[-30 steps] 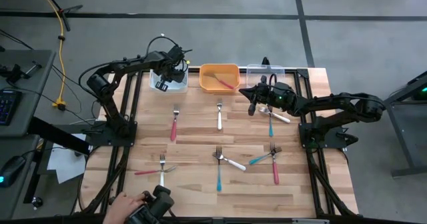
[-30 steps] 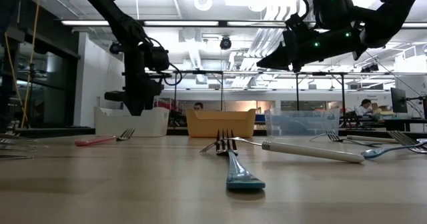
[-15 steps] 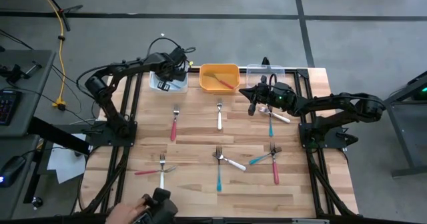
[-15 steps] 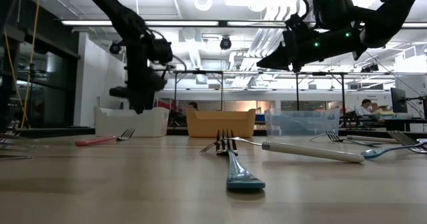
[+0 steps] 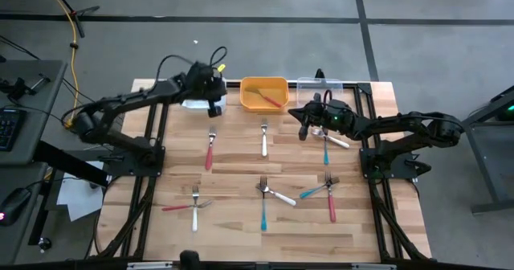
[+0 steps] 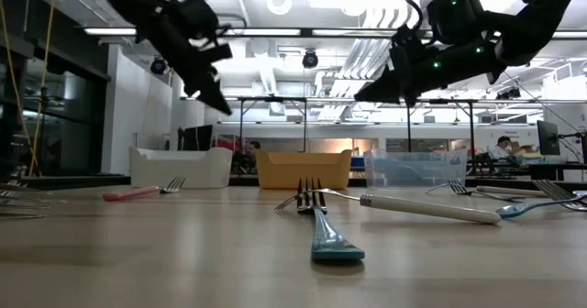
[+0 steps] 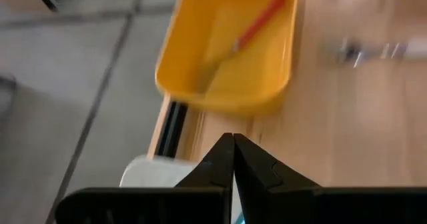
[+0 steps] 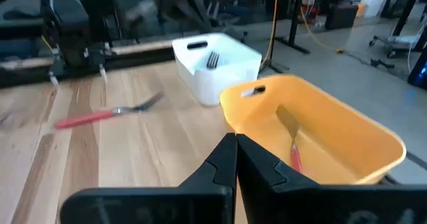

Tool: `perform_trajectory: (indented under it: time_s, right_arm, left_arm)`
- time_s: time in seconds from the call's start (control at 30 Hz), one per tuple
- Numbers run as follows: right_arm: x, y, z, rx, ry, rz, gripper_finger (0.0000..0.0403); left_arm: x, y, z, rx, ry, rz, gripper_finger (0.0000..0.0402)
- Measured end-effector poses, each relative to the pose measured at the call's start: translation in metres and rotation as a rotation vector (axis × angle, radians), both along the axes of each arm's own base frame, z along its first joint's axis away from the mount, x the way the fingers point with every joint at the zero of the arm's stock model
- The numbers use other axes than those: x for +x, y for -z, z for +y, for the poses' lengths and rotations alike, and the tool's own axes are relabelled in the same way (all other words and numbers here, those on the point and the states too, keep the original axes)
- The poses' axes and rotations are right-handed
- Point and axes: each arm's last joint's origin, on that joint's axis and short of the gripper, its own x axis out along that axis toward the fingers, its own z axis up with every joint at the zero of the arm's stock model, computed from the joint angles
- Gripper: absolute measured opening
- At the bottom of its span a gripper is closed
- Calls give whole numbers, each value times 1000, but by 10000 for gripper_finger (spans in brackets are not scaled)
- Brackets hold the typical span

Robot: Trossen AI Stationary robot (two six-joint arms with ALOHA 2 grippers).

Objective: Sort silverware by color (type)
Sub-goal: Put the top right white fork into the transparent bin

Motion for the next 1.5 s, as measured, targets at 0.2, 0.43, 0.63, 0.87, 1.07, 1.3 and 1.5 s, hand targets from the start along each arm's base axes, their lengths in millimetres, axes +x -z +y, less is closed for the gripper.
perform_trajectory:
  time_s: [0.2,0.43,0.63,0.87,1.07,1.3,1.5]
  right_arm:
    - [-2,8,1,57,7,69,9]
    - [-6,14,2,111,22,143,22]
    - [-12,0,3,247,109,393,81]
    - [-26,-16,17,469,176,713,134]
    - [-38,-10,35,552,223,883,147]
    - [-60,10,32,616,314,1024,148]
    - [-65,18,20,639,358,991,145]
  left_arm:
    - [-3,19,-41,13,26,-291,1]
    - [-11,52,-75,-50,111,-580,1]
    - [-29,64,-90,-29,144,-777,1]
    - [-39,74,-93,-24,138,-784,1]
    - [-39,74,-92,-7,142,-777,1]
    - [-39,74,-92,-5,143,-776,1]
    - [-39,74,-92,-4,143,-775,1]
